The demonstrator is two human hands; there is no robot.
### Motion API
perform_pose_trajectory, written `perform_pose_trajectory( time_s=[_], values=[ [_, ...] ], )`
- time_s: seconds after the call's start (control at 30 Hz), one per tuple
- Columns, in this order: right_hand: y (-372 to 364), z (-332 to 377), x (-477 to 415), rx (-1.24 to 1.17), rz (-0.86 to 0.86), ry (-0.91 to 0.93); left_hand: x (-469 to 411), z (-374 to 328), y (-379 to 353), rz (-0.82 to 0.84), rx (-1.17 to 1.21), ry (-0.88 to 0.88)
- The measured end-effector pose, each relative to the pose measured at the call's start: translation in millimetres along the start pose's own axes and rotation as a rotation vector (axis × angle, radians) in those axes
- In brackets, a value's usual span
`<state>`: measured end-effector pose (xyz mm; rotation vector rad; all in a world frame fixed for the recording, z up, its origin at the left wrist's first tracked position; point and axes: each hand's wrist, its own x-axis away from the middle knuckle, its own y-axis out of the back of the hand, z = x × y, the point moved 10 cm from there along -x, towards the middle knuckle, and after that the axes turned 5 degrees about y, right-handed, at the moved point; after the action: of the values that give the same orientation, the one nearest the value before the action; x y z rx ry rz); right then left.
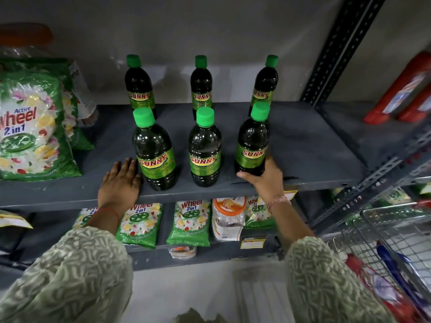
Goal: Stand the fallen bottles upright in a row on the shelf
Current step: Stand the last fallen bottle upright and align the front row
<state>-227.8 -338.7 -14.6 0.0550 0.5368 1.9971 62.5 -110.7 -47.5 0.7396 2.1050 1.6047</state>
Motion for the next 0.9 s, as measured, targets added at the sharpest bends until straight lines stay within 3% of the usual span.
perform_pose_trajectory(
  time_s=[0.13, 0.2, 0.3, 0.37, 0.4, 0.47, 0.53, 0.6, 0.67, 0.9],
  values=[
    [6, 3, 18, 0.031, -0.010, -0.002, -5, 5, -8, -0.014, -0.076, -0.062],
    [6, 5, 20, 0.039, 0.000, -0.003, -3, 5, -5, -0.022, 0.026, -0.036],
    [7, 7, 23, 0.045, -0.007, -0.003, 32, 8, 30, -0.296, 0.370, 0.089],
    [7, 8, 25, 0.031, -0.018, -0.001, 85, -8, 46, -0.475, 0.490, 0.078],
    [7, 9, 25, 0.026, -0.021, -0.001, 109, -30, 44, -0.466, 0.545, 0.003],
    [5, 9, 25, 0.034, -0.030, 0.004, 133, -83, 21, -0.284, 0.610, -0.136],
    [5, 8, 24, 0.062, -0.050, 0.015, 135, -118, 3, -0.127, 0.691, -0.105],
    [5, 6, 24, 0.097, -0.064, 0.020, 119, -130, -8, -0.087, 0.812, 0.029],
    [5, 4, 23, 0.118, -0.072, 0.022, 98, -132, -17, -0.079, 0.843, 0.119],
    [31, -11, 17, 0.099, -0.081, 0.009, 70, -136, -15, -0.202, 0.765, 0.177]
  ],
)
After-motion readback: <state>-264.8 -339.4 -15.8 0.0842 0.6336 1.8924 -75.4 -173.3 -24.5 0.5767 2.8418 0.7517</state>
